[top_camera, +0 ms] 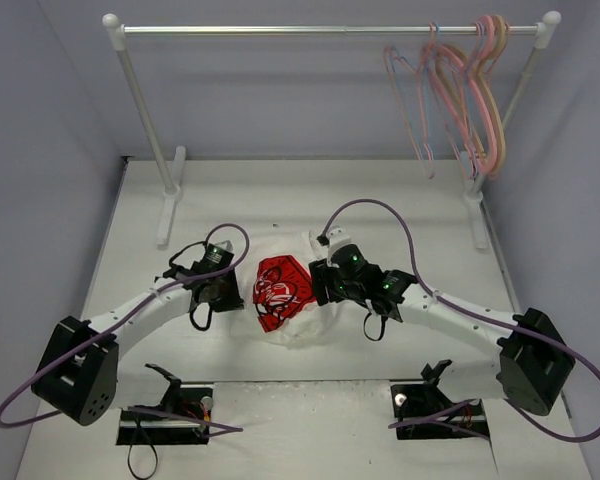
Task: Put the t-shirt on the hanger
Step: Grab a hanger with the right arm
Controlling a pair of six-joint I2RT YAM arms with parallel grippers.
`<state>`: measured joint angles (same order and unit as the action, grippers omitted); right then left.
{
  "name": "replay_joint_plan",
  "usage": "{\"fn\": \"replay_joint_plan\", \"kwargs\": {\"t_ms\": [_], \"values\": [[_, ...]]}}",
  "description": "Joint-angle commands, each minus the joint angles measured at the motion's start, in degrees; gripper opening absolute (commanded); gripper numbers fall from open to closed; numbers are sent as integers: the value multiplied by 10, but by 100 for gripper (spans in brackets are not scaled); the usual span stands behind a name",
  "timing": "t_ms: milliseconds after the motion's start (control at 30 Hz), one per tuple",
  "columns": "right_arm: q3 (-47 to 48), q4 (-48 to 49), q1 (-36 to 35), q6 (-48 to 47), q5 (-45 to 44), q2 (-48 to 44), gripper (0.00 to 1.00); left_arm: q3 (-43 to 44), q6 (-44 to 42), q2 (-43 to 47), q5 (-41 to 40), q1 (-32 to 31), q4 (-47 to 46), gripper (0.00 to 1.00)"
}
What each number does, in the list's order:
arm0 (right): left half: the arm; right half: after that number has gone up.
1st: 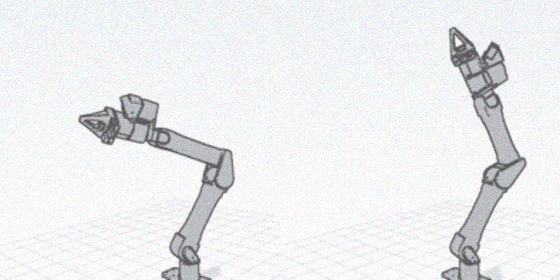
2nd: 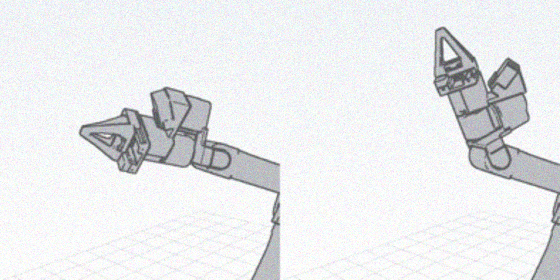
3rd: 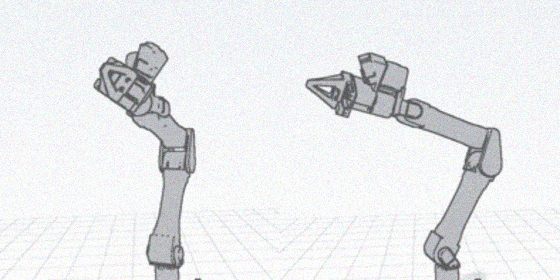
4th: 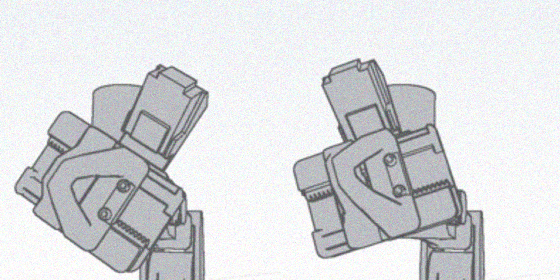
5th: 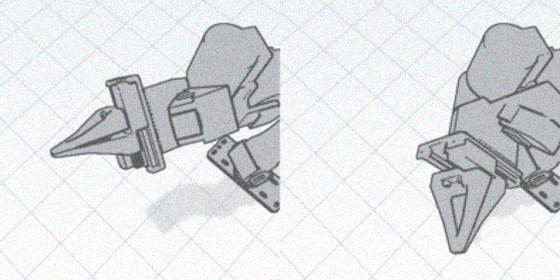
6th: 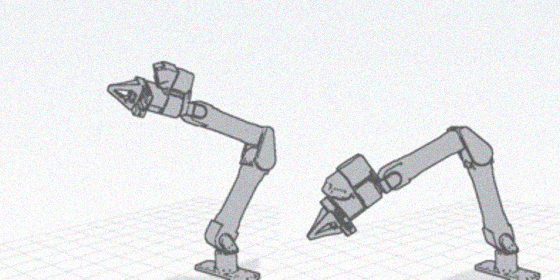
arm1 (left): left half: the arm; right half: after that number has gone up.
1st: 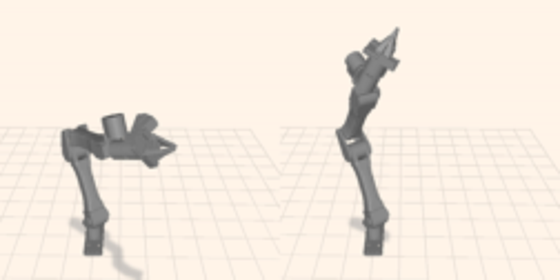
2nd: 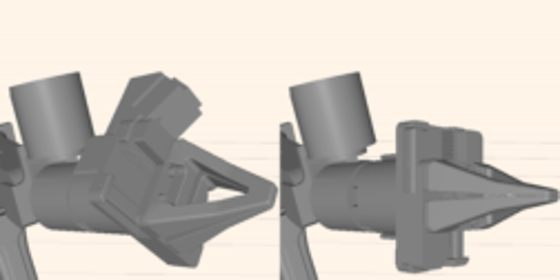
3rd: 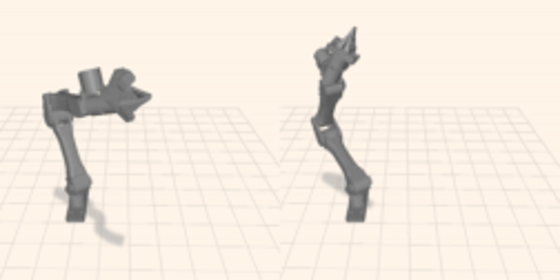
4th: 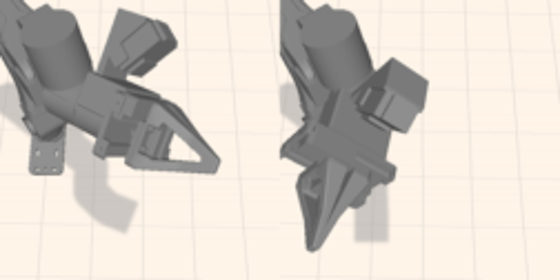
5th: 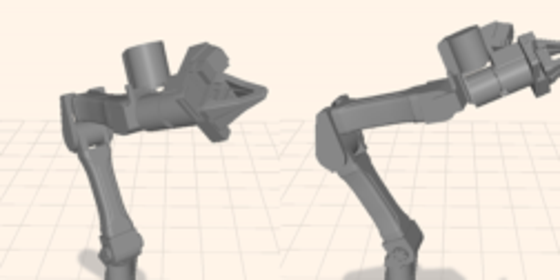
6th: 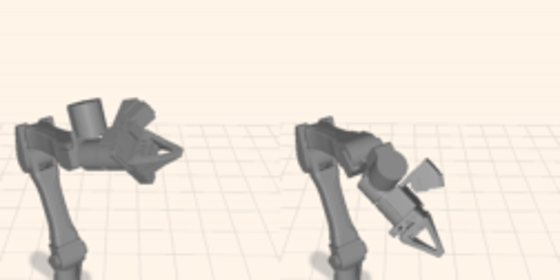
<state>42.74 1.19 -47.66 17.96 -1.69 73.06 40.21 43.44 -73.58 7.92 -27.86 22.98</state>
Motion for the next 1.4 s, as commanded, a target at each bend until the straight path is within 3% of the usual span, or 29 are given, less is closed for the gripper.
{"fn": "replay_joint_plan", "kwargs": {"t_ms": [0, 67, 100, 167, 233, 267, 333, 667, 800, 1000, 1100, 1133, 1200, 1233, 1267, 1367], "values": [[6, 58, 3, 17, -50, 1, 54, -2, -6, 58, -48, 1, 58, 0], [-4, 61, 13, 24, -61, -7, 51, -25, -2, 86, -61, 3, 91, 0], [-7, 61, 23, 30, -64, -9, 50, -29, -4, 112, -73, 3, 100, 5], [-14, 63, 65, 39, -58, -11, 46, -9, -19, 135, -86, 5, 132, 27], [-29, 74, 102, 47, -22, -10, 43, 48, -53, 131, -100, 7, 148, 41], [-34, 78, 132, 51, -13, -9, 42, 74, -69, 122, -103, 8, 149, 54], [-42, 90, 147, 46, 1, 2, 43, 163, -119, 73, -97, 10, 145, 61], [-59, 161, 148, 67, 51, 95, 56, 527, -276, -272, -19, 11, 150, 67], [-64, 180, 148, 74, 60, 116, 56, 597, -306, -366, -15, 7, 184, 67], [-69, 183, 146, 70, 57, 128, 50, 588, -318, -438, -29, -8, 177, 67], [-68, 181, 145, 64, 56, 125, 40, 568, -314, -450, -34, -18, 161, 60], [-64, 177, 145, 61, 57, 125, 33, 566, -312, -452, -34, -20, 158, 42], [-58, 173, 145, 57, 61, 127, 21, 562, -307, -451, -34, -20, 157, 22], [-56, 169, 145, 52, 61, 129, 5, 559, -307, -443, -36, -20, 156, 14], [-49, 167, 145, 48, 60, 130, 0, 557, -306, -436, -40, -20, 152, 0], [-23, 138, 139, 16, 50, 124, 0, 558, -305, -395, -66, -18, 152, 0]]}}
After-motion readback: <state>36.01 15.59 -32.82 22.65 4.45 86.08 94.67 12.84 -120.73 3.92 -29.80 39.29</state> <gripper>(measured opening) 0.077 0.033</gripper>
